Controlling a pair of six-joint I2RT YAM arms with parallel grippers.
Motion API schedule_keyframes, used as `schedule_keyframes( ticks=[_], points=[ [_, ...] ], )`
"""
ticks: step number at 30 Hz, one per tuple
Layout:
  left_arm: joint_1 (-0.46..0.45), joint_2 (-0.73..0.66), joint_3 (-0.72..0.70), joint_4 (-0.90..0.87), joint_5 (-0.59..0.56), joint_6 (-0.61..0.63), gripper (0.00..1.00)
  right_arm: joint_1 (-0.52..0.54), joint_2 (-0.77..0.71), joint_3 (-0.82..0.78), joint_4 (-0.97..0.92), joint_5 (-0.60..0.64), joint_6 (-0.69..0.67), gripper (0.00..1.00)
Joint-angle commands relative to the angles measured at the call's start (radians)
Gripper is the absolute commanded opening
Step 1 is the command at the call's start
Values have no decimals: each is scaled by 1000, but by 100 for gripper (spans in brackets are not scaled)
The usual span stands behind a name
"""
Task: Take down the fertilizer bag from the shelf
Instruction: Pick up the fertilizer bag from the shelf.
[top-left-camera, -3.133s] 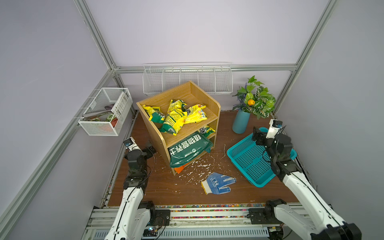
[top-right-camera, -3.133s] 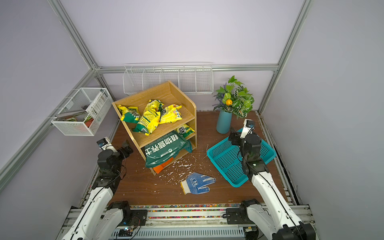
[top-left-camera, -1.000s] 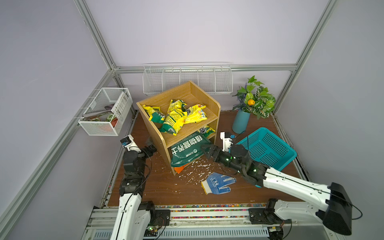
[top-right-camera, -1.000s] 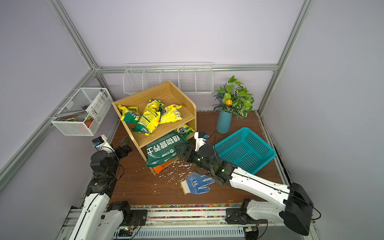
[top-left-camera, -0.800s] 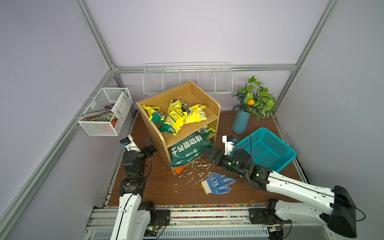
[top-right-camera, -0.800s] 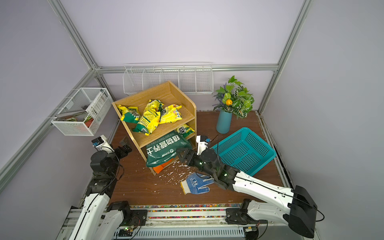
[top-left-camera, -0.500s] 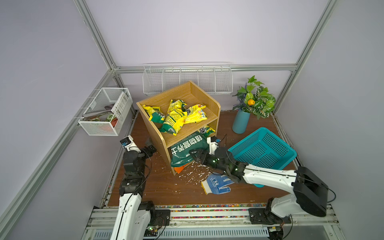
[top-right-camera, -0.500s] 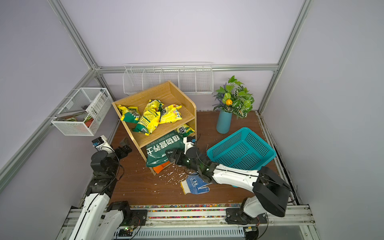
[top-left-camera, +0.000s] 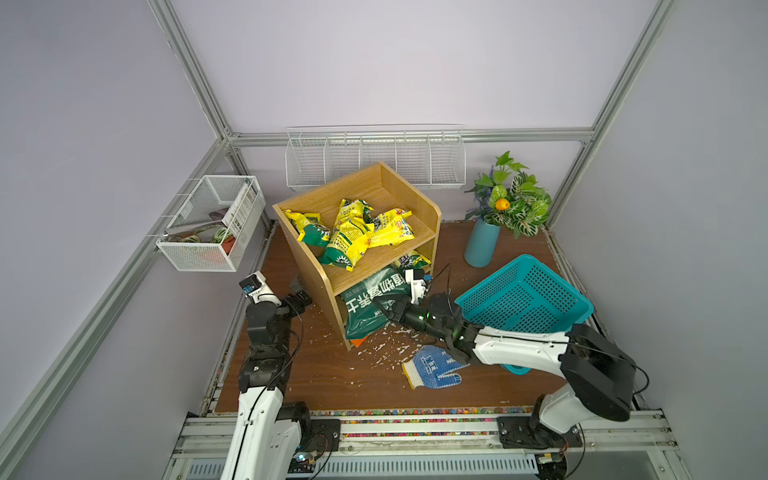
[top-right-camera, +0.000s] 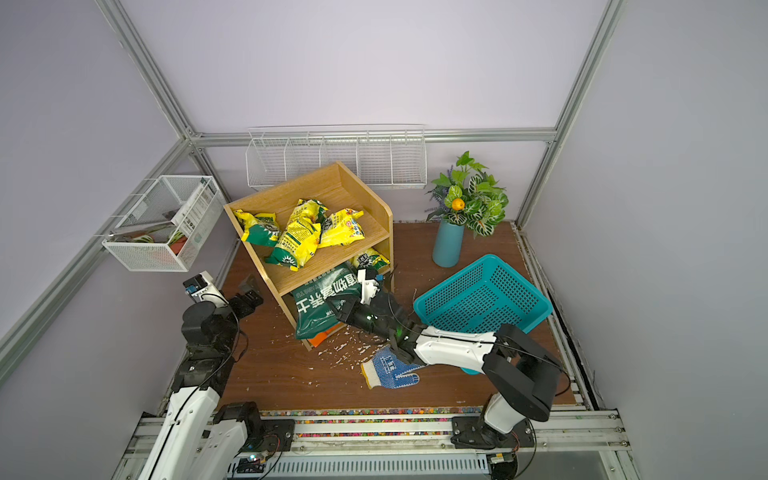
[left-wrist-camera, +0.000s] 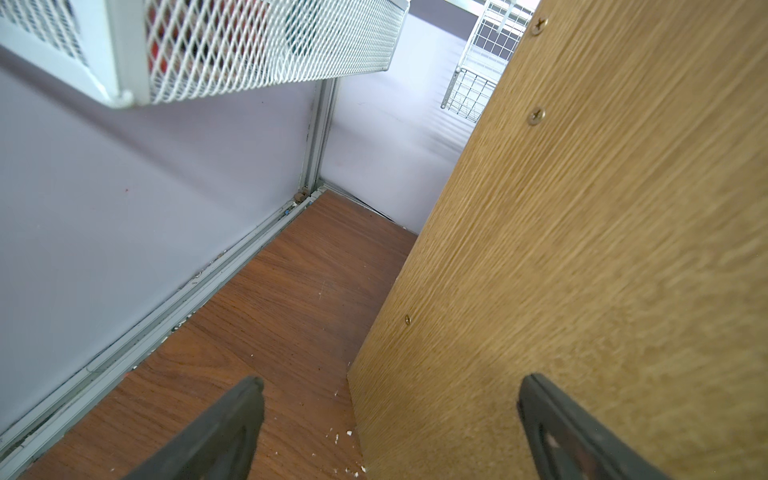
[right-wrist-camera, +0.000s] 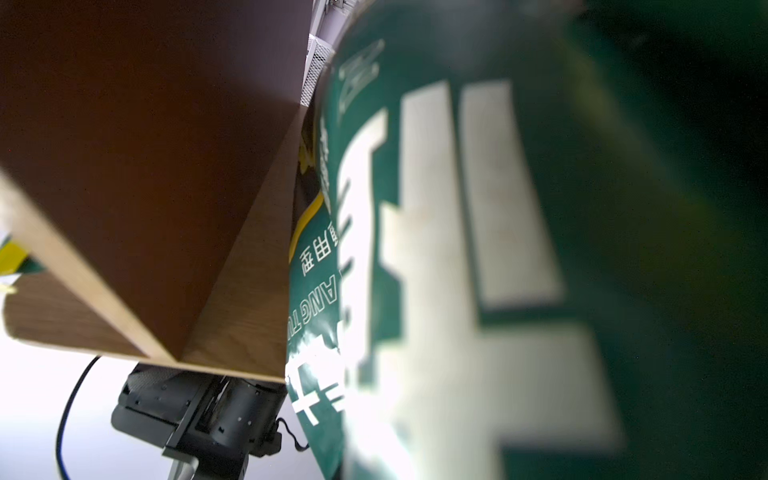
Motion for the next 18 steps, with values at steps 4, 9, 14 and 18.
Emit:
schedule_keyframes(
  ticks=[4, 9, 14, 18],
  points=[
    [-1, -25, 35, -112, -72, -11, 100, -26, -251, 30, -417, -66, -186, 0],
    [-1, -19, 170, -390, -80, -93, 100, -27, -363, 193, -851, -231, -352, 0],
    [-38, -60, 228, -553, -30, -204, 100, -26, -429, 313, -1184, -290, -502, 0],
    [-141, -98, 304, -741, -25, -225, 100, -26, -472, 455, -1413, -256, -630, 0]
  ],
)
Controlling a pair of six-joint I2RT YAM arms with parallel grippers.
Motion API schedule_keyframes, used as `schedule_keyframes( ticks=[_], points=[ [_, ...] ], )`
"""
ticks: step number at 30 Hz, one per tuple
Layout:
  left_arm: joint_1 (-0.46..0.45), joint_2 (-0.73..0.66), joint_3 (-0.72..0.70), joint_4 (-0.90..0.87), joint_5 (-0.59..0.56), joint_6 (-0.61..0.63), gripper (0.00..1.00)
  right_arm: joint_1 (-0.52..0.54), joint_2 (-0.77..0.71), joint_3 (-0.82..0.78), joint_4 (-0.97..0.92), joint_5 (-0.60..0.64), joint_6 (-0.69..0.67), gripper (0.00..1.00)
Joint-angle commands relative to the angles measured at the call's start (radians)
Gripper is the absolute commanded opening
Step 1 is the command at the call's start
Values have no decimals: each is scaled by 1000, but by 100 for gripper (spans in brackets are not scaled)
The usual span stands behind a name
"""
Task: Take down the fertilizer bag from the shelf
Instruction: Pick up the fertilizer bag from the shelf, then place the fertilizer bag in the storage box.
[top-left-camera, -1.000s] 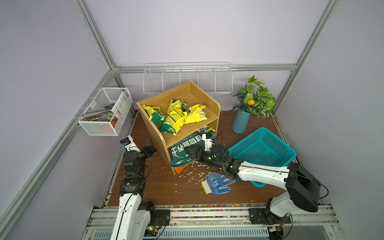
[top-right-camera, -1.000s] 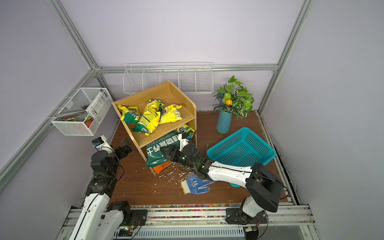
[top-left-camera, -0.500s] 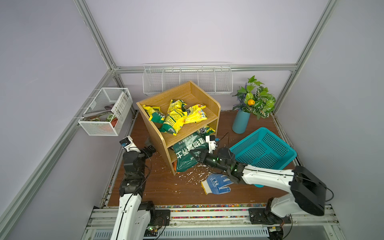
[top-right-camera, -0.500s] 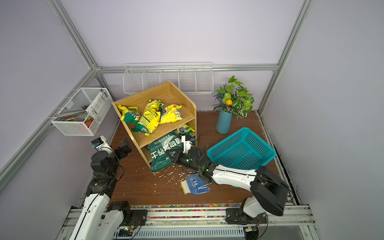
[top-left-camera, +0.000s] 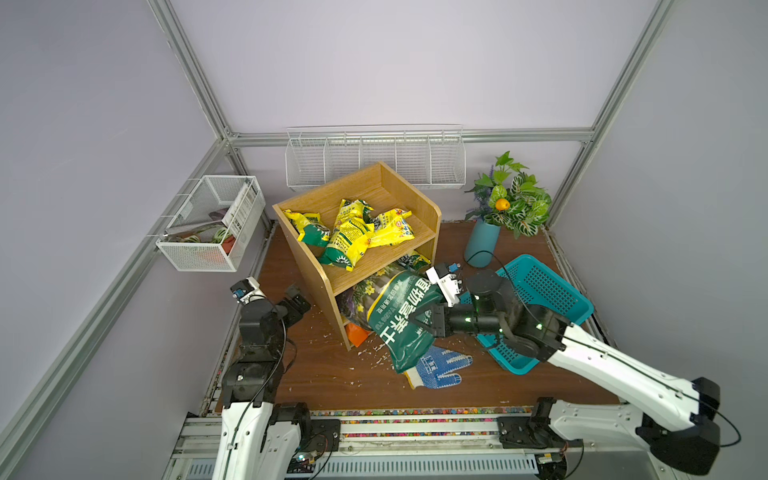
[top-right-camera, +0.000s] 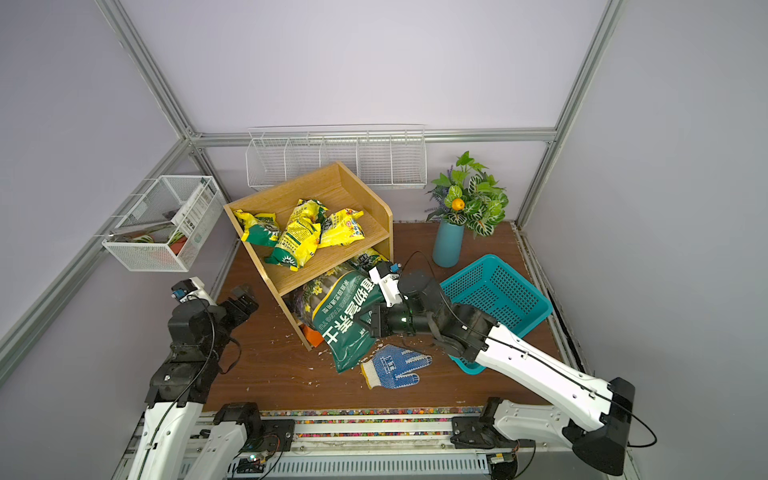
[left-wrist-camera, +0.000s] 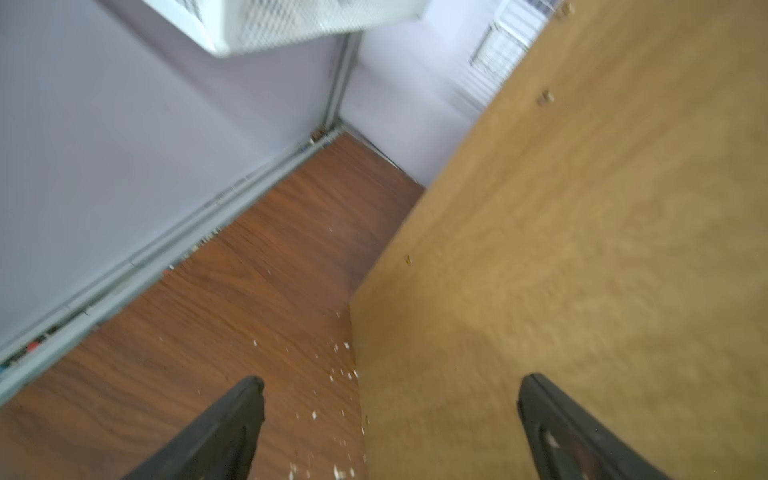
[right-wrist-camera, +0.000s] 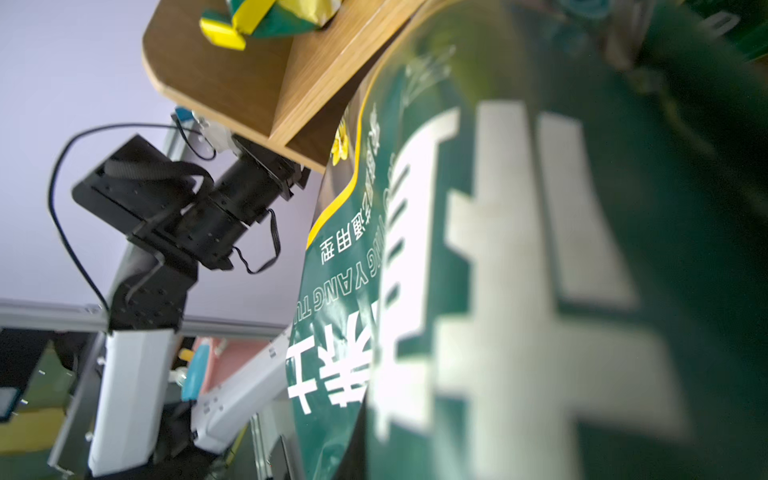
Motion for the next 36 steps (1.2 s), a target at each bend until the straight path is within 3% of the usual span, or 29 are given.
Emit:
schedule_keyframes(
  ticks=[1, 4, 8, 10, 15, 18, 22, 28, 32, 36],
  points=[
    [-59, -38, 71, -244, 44, -58, 100, 6, -66, 119, -265, -17, -189, 0],
    [-68, -77, 79, -339, 171, -86, 100, 6, -91, 223, -361, 73, -255, 0],
    [-70, -105, 75, -410, 371, -112, 93, 1, -92, 303, -386, 145, -294, 0],
    [-70, -115, 113, -459, 396, -101, 90, 1, -78, 331, -406, 180, -307, 0],
    [-70, -131, 301, -544, 334, -47, 88, -11, -79, 352, -407, 252, -315, 0],
    [-70, -88, 397, -477, 363, -24, 87, -36, -66, 353, -436, 254, -310, 0],
    [-70, -14, 512, -260, 482, -39, 86, -78, -56, 346, -492, 298, -291, 0],
    [-70, 141, 745, -92, 605, -3, 85, -157, -126, 331, -404, 336, -266, 0],
    [-71, 215, 762, 25, 714, -40, 85, -161, -104, 411, -362, 395, -305, 0],
    [-75, 232, 704, 128, 749, -90, 85, -164, -48, 537, -351, 469, -347, 0]
  ],
)
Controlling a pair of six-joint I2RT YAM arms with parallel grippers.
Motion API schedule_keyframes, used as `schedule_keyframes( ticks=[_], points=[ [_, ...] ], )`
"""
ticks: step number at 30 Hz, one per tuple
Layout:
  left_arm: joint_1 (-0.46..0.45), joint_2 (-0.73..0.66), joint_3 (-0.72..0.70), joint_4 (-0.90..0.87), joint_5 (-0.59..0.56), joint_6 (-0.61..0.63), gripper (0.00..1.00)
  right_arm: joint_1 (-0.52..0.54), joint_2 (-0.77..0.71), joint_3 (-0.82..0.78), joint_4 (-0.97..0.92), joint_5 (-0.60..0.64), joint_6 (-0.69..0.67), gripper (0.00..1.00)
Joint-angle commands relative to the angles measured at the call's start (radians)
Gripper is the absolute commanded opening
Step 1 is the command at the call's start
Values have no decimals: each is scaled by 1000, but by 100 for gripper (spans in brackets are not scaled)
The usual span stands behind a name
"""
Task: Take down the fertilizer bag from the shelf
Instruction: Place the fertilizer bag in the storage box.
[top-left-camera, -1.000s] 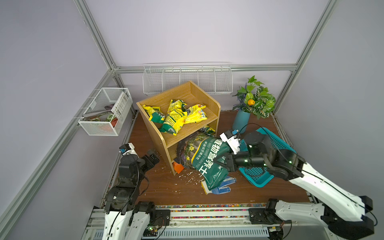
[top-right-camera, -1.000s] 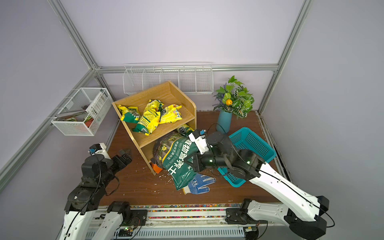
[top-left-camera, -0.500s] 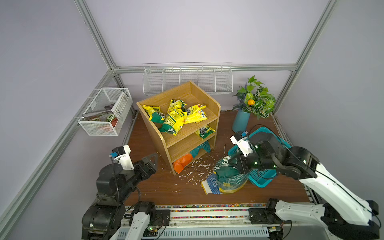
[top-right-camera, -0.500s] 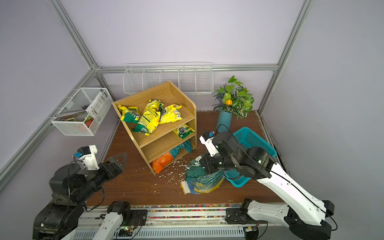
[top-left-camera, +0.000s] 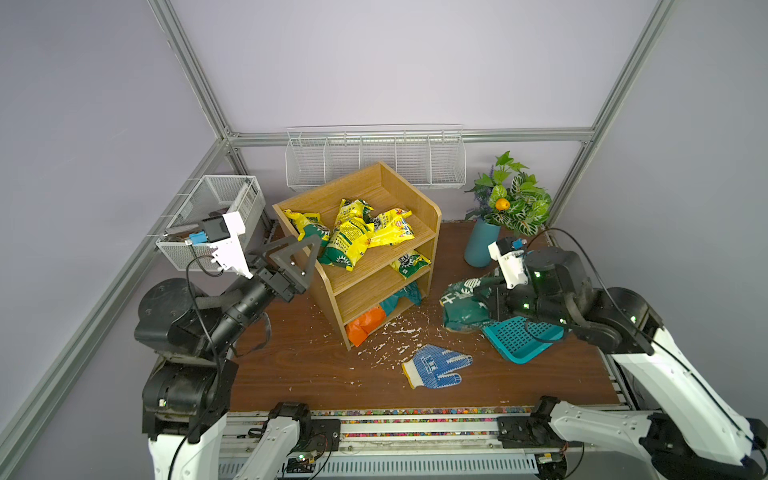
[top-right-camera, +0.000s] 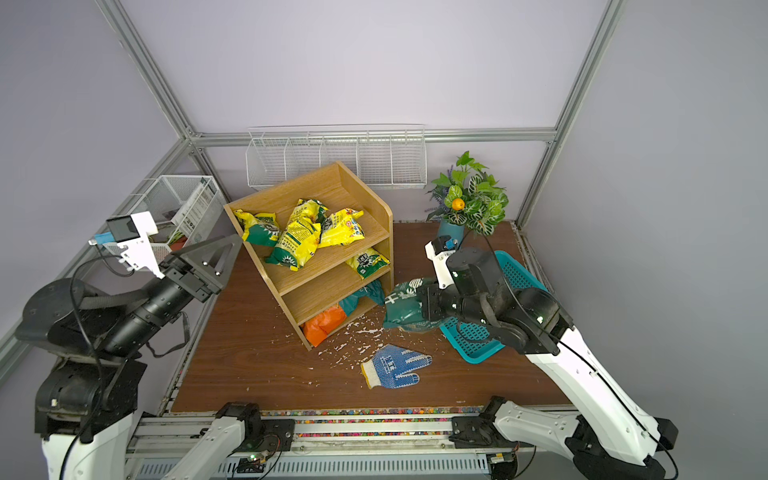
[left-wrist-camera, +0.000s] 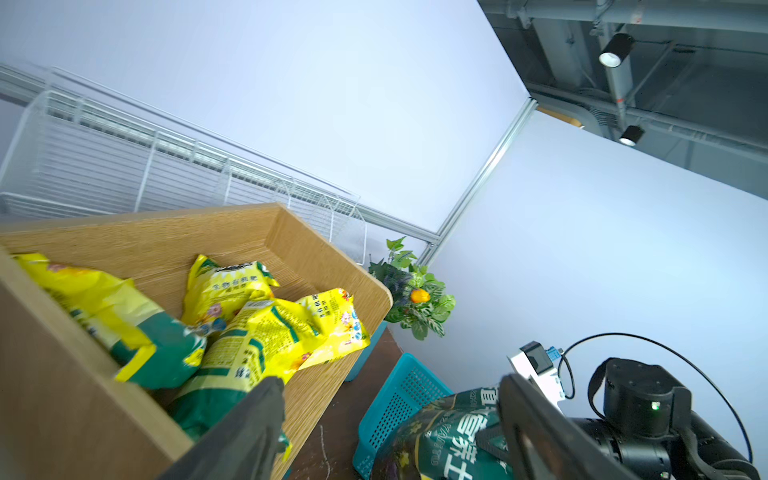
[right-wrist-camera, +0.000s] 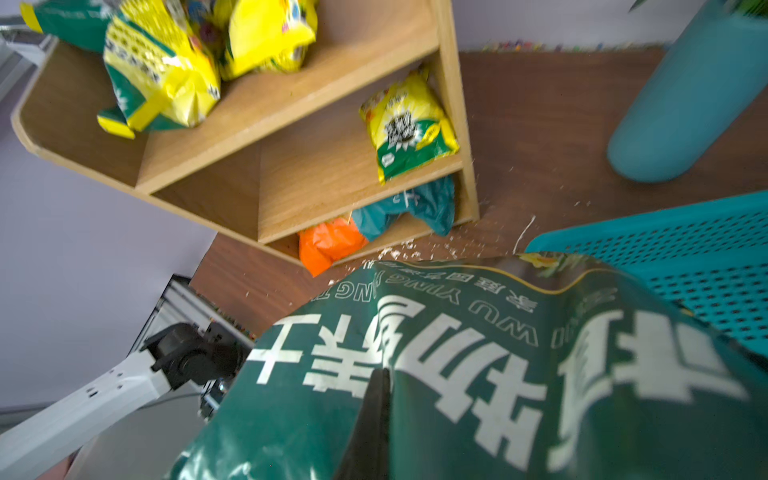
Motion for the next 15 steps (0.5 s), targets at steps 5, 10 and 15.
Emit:
schedule_keyframes(
  ticks=[5, 10, 15],
  points=[
    [-162, 64, -64, 135, -34, 24, 86, -5, 58, 271, 257, 174, -135, 0],
    [-497, 187, -45, 138, -254, 149, 88, -8, 50, 281, 280, 369, -179, 0],
    [-667, 312, -61, 201, -313, 197, 89, -9, 6, 231, 321, 509, -190, 0]
  ],
)
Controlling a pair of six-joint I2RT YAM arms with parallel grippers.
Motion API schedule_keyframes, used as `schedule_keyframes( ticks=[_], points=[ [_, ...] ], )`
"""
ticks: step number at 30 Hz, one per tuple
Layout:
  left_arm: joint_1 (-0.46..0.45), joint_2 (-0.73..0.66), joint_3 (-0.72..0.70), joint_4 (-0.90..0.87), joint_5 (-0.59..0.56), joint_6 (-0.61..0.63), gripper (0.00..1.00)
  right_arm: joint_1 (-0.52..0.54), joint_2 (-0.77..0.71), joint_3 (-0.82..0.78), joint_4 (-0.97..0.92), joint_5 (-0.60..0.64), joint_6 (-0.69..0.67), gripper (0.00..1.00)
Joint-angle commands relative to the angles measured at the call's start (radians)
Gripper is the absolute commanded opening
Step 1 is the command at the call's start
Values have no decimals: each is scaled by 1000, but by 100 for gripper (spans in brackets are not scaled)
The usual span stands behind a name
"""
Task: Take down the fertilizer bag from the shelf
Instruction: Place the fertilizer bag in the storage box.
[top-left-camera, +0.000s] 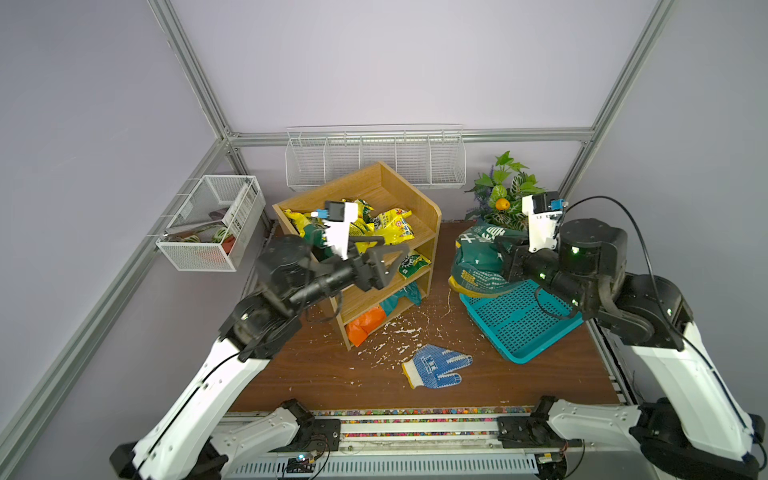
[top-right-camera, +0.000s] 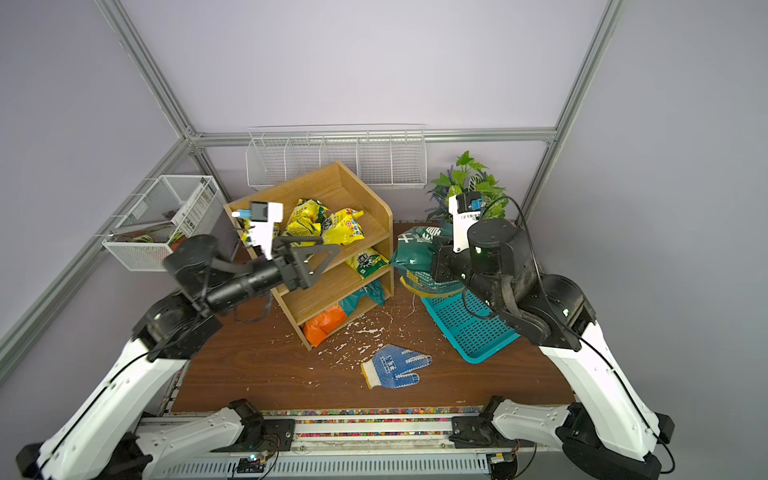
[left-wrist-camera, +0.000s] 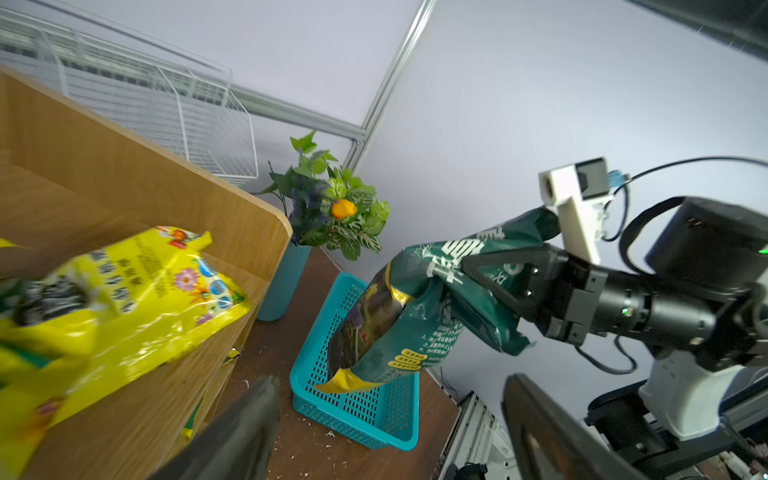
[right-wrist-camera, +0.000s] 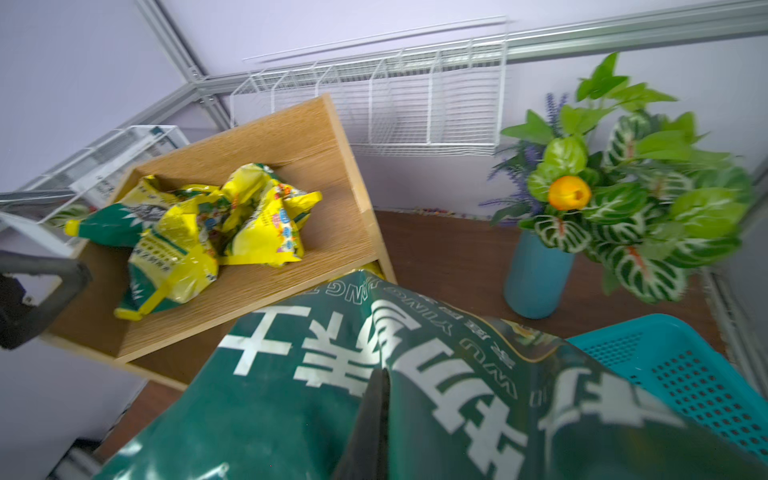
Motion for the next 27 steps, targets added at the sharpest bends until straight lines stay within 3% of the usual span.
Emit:
schedule_keyframes(
  ticks=[1, 5, 9, 14, 17, 22, 24, 27],
  points=[
    [-69, 52, -15, 70, -93, 75, 89, -8, -74, -8, 229, 214, -79, 0],
    [-121, 93, -67, 143, -82, 73, 89, -27, -114, -136, 306, 325, -129, 0],
    [-165, 139, -78, 147, -78, 79, 88, -107, -138, -256, 372, 337, -112, 0],
    [-211, 171, -123, 171, -81, 103, 88, -287, -187, -449, 422, 178, 88, 0],
    [-213, 166, -185, 220, -86, 102, 89, -342, -205, -595, 474, 118, 205, 0],
    [-213, 152, -287, 293, -95, 96, 89, -336, -259, -845, 639, 18, 390, 0],
    [-213, 157, -302, 291, -110, 97, 89, -284, -270, -927, 690, 4, 458, 0],
    [-213, 167, -322, 301, -125, 108, 90, -101, -254, -985, 733, 157, 462, 0]
  ],
)
